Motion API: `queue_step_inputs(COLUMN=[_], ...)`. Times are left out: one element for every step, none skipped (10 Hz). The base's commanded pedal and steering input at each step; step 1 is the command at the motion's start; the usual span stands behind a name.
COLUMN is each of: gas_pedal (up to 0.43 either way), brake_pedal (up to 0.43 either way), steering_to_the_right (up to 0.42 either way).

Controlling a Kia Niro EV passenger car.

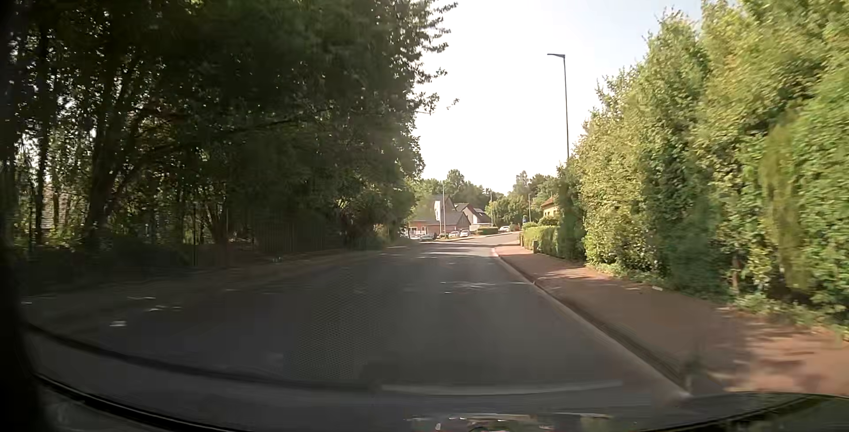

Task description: Follow the waypoints while adhering to traffic rules and regulations

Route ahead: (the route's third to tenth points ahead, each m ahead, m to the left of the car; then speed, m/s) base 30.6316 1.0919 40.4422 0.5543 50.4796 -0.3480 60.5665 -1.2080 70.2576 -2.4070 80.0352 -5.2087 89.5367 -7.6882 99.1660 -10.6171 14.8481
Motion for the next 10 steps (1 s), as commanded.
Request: queue_step_inputs(gas_pedal=[0.15,0.15,0.157,0.157,0.157,0.157,0.157,0.157,0.157,0.157], brake_pedal=[0.0,0.0,0.0,0.0,0.0,0.0,0.0,0.0,0.0,0.0], steering_to_the_right=[0.006,0.006,0.006,0.006,0.006,0.006,0.006,0.006,0.006,0.006])
